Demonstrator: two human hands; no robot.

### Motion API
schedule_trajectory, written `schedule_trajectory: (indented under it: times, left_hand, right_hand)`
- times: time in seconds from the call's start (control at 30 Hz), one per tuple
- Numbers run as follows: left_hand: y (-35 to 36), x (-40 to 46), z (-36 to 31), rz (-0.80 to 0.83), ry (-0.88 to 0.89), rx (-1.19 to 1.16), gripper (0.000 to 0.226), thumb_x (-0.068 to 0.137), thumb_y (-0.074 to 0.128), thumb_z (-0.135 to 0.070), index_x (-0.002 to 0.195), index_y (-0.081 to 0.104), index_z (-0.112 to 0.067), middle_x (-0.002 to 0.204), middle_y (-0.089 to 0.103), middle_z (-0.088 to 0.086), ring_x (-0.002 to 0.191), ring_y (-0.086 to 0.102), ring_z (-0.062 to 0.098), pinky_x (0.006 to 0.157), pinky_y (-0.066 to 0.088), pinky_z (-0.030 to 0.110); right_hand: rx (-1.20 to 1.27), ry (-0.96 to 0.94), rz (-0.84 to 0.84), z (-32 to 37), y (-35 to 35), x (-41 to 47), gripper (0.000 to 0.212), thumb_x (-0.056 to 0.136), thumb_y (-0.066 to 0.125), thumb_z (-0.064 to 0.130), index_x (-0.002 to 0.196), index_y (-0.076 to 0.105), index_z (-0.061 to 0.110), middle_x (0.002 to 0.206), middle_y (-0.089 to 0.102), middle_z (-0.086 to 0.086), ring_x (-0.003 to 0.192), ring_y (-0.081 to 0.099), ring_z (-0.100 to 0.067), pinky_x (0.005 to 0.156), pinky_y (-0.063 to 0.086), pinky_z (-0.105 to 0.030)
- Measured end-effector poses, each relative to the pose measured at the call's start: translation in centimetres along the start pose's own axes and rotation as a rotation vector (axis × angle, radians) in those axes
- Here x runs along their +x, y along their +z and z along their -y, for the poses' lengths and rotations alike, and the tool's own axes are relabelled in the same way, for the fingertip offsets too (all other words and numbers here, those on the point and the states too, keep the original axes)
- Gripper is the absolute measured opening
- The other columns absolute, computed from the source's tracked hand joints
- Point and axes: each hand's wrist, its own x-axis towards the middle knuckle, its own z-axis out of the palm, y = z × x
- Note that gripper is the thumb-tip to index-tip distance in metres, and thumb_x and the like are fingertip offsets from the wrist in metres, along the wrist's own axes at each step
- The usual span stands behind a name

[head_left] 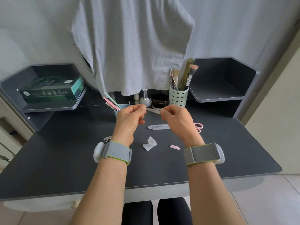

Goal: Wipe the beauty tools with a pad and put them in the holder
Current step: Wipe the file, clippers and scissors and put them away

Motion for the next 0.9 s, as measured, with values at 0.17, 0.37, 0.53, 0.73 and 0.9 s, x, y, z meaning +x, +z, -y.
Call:
schedule_trajectory:
  times: [0.17, 0.37, 0.53, 0.73, 0.9]
  left_hand:
    - [0.5, 0.2, 0.2, 0.005, -0.010, -0.001, 0.007, 0.094, 0.067, -0.013, 0.089, 0.072, -0.014, 0.082, 0.068, 0.004, 0.073, 0.056, 0.014, 0.067, 0.052, 0.028]
    - [0.8, 0.2, 0.6, 0.024, -0.016, 0.033, 0.007, 0.095, 0.066, -0.015, 0.092, 0.072, -0.014, 0.085, 0.068, 0.004, 0.075, 0.057, 0.014, 0.069, 0.053, 0.030]
    - [1.6, 0.5, 0.9, 0.053, -0.026, 0.049, 0.006, 0.094, 0.067, -0.016, 0.092, 0.072, -0.014, 0.084, 0.068, 0.003, 0.075, 0.057, 0.014, 0.069, 0.053, 0.030]
    - [3.6, 1.5, 1.1, 0.048, -0.003, 0.164, 0.017, 0.100, 0.055, -0.020, 0.098, 0.070, -0.013, 0.086, 0.066, 0.001, 0.076, 0.057, 0.013, 0.068, 0.053, 0.029]
    - [4.4, 3.0, 2.2, 0.074, 0.125, 0.581, 0.026, 0.098, 0.045, -0.014, 0.100, 0.068, -0.025, 0.097, 0.069, -0.004, 0.089, 0.062, 0.019, 0.076, 0.053, 0.031]
  right_hand:
    - [0.012, -0.006, -0.017, -0.1, 0.2, 0.3, 0.018, 0.096, 0.057, 0.034, 0.078, 0.062, 0.034, 0.079, 0.069, 0.009, 0.078, 0.056, -0.018, 0.099, 0.049, -0.050]
    - [0.038, 0.006, -0.024, -0.6, 0.2, 0.5, 0.016, 0.097, 0.056, 0.033, 0.083, 0.064, 0.031, 0.083, 0.068, 0.008, 0.079, 0.057, -0.016, 0.086, 0.051, -0.041]
    - [0.278, 0.057, -0.096, -0.9, -0.4, 0.3, 0.021, 0.096, 0.060, 0.030, 0.079, 0.067, 0.019, 0.075, 0.070, 0.006, 0.065, 0.051, -0.009, 0.066, 0.042, -0.028]
    - [0.427, 0.132, -0.202, -1.4, -0.7, 1.1, 0.023, 0.093, 0.062, 0.031, 0.074, 0.068, 0.019, 0.073, 0.072, 0.003, 0.070, 0.057, -0.013, 0.077, 0.052, -0.038]
    - [0.443, 0.139, -0.254, -1.9, -1.2, 1.7, 0.027, 0.093, 0.061, 0.029, 0.069, 0.067, 0.020, 0.075, 0.069, -0.004, 0.063, 0.049, -0.013, 0.069, 0.045, -0.032]
